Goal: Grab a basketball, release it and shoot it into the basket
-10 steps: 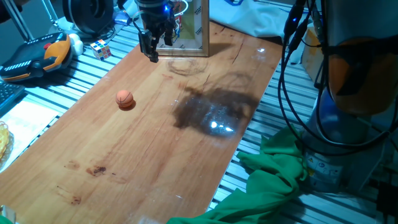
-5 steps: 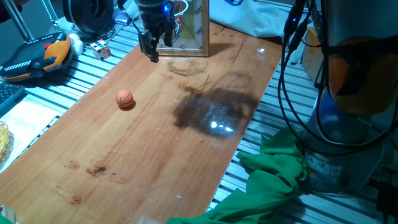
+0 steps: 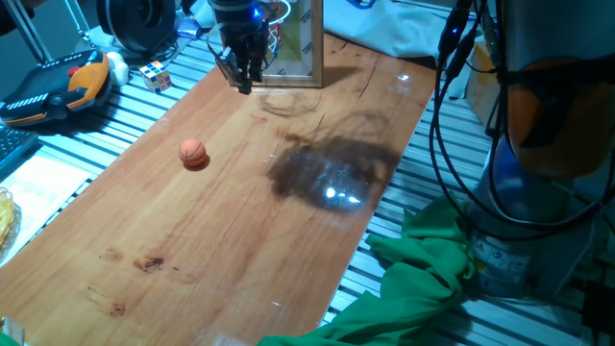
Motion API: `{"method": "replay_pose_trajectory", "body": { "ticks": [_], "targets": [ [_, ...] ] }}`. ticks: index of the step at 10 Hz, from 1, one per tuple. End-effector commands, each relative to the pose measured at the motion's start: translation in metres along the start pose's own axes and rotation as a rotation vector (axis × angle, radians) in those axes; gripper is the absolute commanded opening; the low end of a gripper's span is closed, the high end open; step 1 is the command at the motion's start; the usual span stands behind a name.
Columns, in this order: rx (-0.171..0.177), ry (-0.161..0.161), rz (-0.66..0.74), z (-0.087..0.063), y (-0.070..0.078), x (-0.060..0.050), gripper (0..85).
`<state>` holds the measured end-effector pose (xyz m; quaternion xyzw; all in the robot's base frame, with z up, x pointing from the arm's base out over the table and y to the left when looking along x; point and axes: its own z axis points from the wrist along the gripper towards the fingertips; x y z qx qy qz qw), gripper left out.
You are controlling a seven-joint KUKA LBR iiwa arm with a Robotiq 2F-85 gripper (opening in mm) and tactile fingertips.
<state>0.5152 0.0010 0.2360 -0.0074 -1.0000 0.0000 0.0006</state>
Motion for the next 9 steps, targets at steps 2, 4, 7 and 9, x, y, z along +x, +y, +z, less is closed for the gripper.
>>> {"method": "replay_pose_trajectory", "body": {
  "ticks": [2,4,7,9],
  "targets": [
    [0.000,-0.002,-0.002,0.0003,0.0001,-0.0003,0.7],
    [-0.001,-0.002,-0.003,0.0002,0.0002,-0.0004,0.7],
    [-0.001,-0.002,-0.003,0.0004,0.0008,-0.0007,0.7],
    [-0.001,-0.002,-0.003,0.0004,0.0018,-0.0012,0.7]
  ]
}}
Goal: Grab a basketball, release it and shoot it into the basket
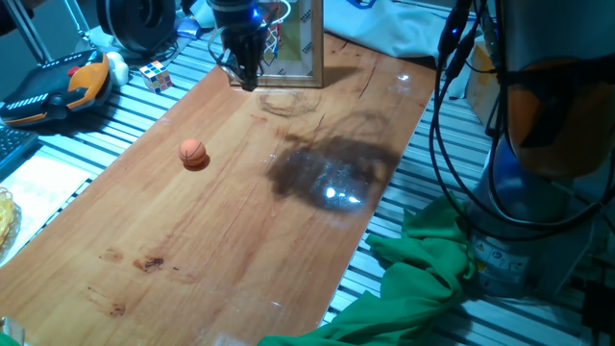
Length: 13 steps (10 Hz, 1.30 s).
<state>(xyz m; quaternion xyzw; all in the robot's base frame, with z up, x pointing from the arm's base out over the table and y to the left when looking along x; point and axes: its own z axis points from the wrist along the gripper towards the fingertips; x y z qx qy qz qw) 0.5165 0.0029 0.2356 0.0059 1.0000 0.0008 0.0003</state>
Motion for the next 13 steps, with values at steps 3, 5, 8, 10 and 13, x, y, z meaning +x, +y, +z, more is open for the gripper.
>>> {"method": "replay_pose_trajectory", "body": {
  "ticks": [3,5,8,10,13],
  "targets": [
    [0.000,0.000,-0.002,0.002,0.002,-0.003,0.7],
    [-0.003,0.000,-0.006,0.005,0.002,-0.008,0.7],
    [-0.002,0.000,-0.006,0.013,0.008,-0.015,0.7],
    [0.002,0.002,-0.017,0.019,0.010,-0.021,0.7],
    [0.009,0.000,-0.018,0.027,0.018,-0.024,0.7]
  ]
}}
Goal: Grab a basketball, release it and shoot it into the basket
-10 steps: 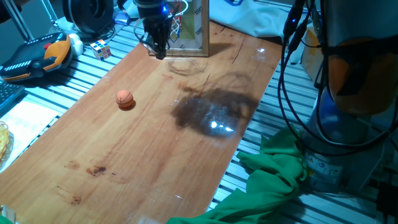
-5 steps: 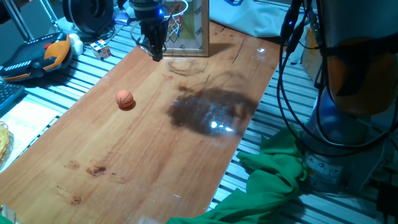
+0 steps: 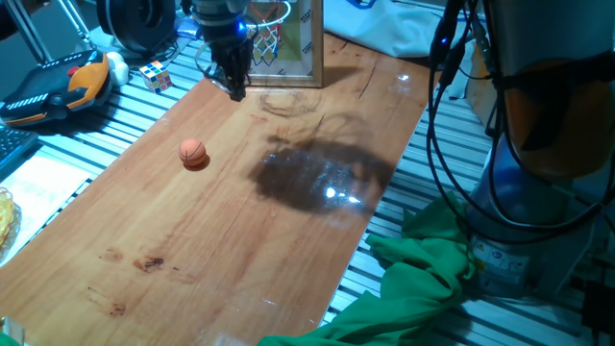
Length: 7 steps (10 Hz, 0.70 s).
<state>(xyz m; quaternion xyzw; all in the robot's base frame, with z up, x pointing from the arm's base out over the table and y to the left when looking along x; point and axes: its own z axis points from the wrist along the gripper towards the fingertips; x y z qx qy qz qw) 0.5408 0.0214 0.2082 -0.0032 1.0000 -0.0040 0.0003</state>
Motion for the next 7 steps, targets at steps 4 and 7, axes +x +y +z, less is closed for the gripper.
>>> {"method": "replay_pose_trajectory", "body": {
  "ticks": [4,7],
  "targets": [
    [-0.005,0.003,0.001,0.0051,0.0055,0.0002,0.7],
    [0.003,-0.004,-0.011,0.0053,0.0048,0.0001,0.7]
  ]
}}
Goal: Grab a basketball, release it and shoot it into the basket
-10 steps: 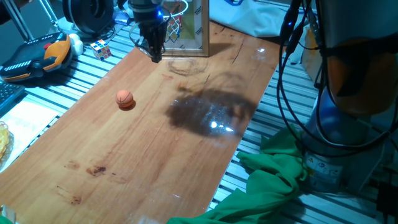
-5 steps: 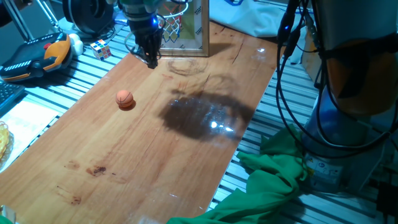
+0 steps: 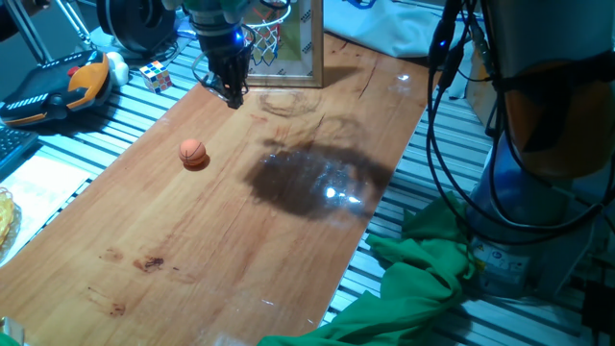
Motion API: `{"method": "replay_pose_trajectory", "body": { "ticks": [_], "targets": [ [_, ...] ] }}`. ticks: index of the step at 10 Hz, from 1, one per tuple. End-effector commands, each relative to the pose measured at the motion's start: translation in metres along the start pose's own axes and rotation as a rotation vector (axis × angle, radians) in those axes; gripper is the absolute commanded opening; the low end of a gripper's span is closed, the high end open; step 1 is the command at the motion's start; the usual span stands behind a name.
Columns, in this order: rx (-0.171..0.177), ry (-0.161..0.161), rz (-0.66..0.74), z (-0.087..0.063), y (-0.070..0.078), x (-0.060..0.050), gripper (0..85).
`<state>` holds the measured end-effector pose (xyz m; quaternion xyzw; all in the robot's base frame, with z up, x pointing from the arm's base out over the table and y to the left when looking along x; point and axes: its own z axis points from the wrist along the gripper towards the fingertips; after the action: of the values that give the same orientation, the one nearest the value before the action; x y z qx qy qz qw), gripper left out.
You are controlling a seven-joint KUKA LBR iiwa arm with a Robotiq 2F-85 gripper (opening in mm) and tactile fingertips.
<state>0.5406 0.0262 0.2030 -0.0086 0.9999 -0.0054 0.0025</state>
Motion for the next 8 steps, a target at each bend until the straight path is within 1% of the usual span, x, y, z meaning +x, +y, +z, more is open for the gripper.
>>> {"method": "replay_pose_trajectory", "body": {
  "ticks": [1,8],
  "targets": [
    [0.000,0.002,0.000,-0.0001,0.0000,0.0002,0.7],
    [0.000,-0.002,-0.003,0.0020,0.0006,-0.0001,0.7]
  ]
}}
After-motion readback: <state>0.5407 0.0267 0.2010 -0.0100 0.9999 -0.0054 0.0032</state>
